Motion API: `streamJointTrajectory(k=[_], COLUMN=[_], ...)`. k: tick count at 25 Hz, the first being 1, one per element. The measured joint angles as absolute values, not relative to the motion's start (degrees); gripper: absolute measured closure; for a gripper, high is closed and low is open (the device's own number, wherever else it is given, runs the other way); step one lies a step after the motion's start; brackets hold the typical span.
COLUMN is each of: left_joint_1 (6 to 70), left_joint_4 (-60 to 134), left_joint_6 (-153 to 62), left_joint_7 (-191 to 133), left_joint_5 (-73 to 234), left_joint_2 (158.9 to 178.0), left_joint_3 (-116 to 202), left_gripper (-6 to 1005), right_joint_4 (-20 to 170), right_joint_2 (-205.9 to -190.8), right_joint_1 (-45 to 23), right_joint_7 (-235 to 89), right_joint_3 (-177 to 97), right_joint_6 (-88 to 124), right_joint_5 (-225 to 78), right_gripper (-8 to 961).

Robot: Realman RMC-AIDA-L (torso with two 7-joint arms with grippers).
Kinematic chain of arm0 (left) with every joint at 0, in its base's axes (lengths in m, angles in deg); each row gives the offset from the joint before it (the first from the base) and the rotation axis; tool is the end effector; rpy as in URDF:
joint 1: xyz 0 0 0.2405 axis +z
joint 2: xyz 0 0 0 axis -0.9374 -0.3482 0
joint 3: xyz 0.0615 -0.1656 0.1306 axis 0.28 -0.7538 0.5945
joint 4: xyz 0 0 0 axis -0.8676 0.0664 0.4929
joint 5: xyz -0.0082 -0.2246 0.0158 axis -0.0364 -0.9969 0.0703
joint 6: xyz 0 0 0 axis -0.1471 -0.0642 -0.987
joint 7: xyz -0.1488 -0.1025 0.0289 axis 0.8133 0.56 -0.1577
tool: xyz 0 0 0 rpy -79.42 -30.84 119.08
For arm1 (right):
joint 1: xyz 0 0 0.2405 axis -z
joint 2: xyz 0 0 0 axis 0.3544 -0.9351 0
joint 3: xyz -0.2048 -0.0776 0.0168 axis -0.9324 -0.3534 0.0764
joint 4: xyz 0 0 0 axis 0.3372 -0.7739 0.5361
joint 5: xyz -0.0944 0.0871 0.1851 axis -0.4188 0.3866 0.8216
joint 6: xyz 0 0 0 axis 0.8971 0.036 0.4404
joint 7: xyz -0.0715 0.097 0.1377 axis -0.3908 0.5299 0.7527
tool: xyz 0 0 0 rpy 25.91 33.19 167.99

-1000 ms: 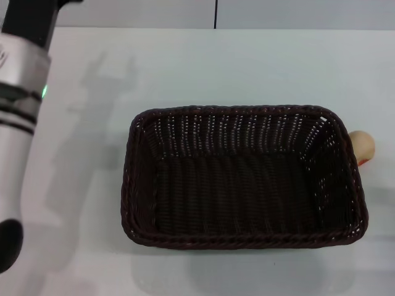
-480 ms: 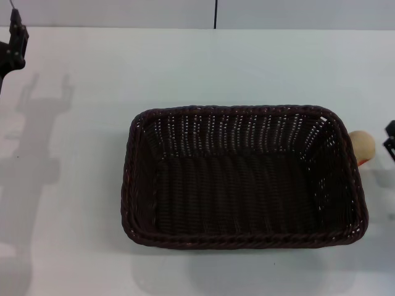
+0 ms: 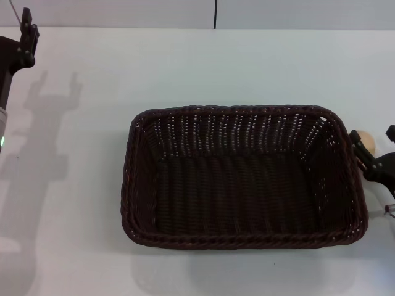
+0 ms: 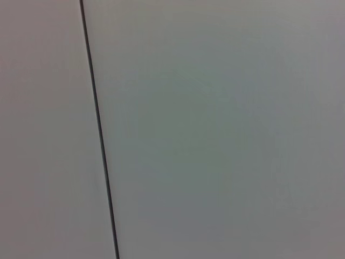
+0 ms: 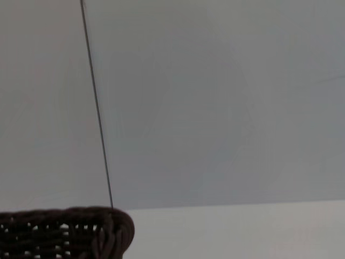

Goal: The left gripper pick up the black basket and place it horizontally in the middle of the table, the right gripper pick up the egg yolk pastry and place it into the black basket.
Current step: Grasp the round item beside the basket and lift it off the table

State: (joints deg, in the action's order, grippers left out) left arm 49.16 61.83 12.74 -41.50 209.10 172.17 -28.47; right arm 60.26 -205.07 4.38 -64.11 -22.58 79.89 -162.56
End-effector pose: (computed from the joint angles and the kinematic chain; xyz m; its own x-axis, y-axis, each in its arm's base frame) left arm -0.2752 0.3801 0.0296 0.8166 -0.2161 0.5351 0.5519 0.0215 -0.8336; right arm 0.3297 0.2865 -0.0577 0.6545 -0.1257 -0.7455 -0.7511 -0.2206 -0.6222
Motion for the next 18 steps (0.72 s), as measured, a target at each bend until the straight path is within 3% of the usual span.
streamJointTrajectory(k=[8, 18], left_joint_1=[49.1, 49.1], left_joint_4=[62.2, 62.2], left_joint_6=[12.9, 13.0], left_joint_7=[-41.5, -41.5], left_joint_5=[209.3, 209.2], left_joint_2=[172.18, 172.17], left_joint_3=[-27.8, -27.2], left_gripper=[341, 337], right_joint_4=[59.5, 59.7], right_joint_2=[-205.12, -205.05], right_joint_1=[4.2, 4.5], right_joint_7=[-64.1, -64.1], right_joint_3=[-22.6, -22.6], right_joint_6=[78.9, 79.1], right_joint_5=[-162.6, -162.6], right_gripper=[166, 342])
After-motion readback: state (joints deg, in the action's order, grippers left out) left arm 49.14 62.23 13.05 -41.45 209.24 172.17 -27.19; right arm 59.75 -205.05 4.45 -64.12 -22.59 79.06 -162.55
